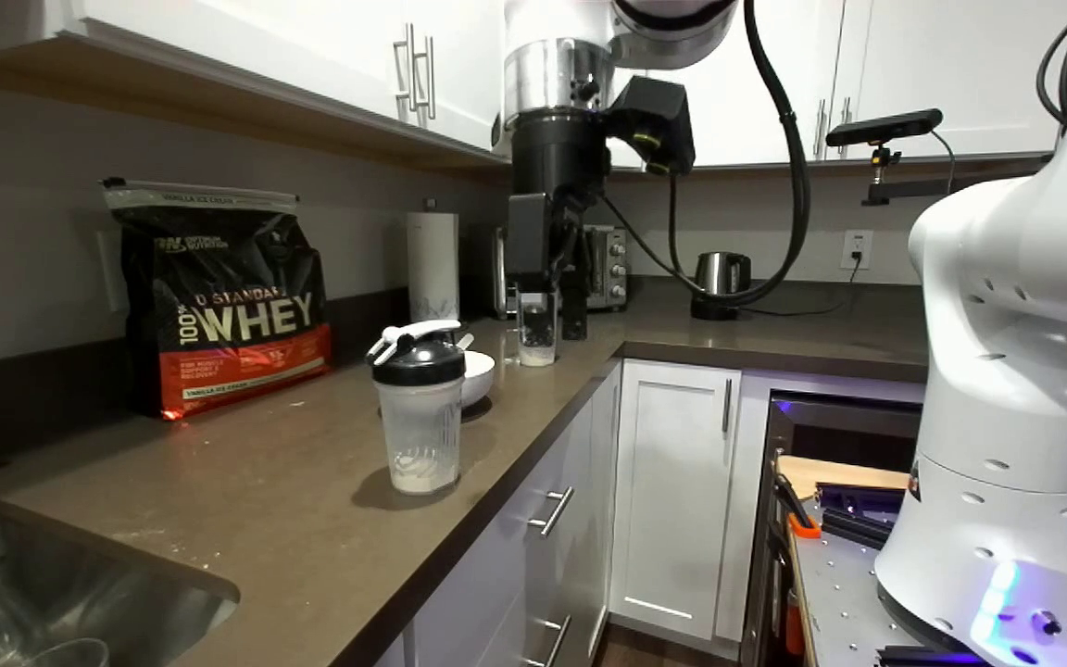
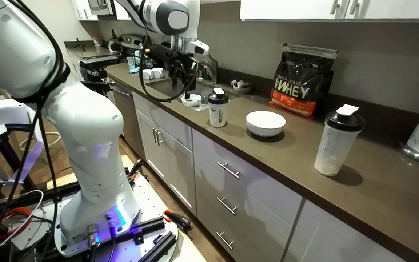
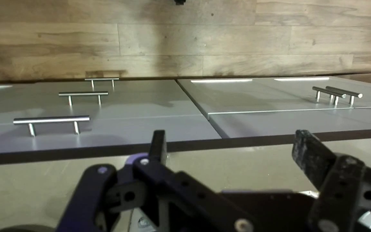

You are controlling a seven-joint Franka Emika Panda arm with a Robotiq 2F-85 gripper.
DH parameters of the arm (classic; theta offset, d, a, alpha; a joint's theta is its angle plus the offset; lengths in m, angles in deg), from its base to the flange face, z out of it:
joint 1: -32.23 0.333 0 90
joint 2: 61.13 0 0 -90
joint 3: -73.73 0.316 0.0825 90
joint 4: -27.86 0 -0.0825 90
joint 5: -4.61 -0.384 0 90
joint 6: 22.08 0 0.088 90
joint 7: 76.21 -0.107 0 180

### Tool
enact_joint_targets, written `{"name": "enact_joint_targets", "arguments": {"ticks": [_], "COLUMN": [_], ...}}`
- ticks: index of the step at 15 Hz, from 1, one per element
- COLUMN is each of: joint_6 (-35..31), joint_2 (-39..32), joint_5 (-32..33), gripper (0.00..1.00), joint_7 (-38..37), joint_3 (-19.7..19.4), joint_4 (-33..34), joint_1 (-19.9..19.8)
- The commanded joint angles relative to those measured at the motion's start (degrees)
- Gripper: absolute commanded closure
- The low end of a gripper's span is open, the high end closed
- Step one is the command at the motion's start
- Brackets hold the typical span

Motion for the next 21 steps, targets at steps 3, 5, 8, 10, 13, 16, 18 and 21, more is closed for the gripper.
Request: {"name": "enact_joint_targets", "arguments": {"ticks": [3,5,8,10,13,16,18,21], "joint_6": [-5.47,-6.34,-7.79,-8.88,-8.64,-8.84,-8.84,-12.36], "joint_2": [-2.81,-3.72,-4.78,-5.54,-4.52,-5.29,-5.39,-6.35], "joint_5": [4.30,6.49,10.42,12.93,12.03,12.29,12.29,13.81], "gripper": [0.00,0.00,0.00,0.00,0.00,0.00,0.00,0.00], "joint_7": [10.40,14.75,21.79,25.80,24.51,25.59,25.65,28.47], "joint_3": [-1.93,-2.85,-3.94,-4.56,-4.78,-5.19,-5.18,-5.61], "joint_4": [1.06,1.27,1.55,2.06,1.30,2.27,2.40,2.51], "joint_1": [-0.24,-0.11,0.01,-0.01,0.18,0.10,0.13,-0.05]}}
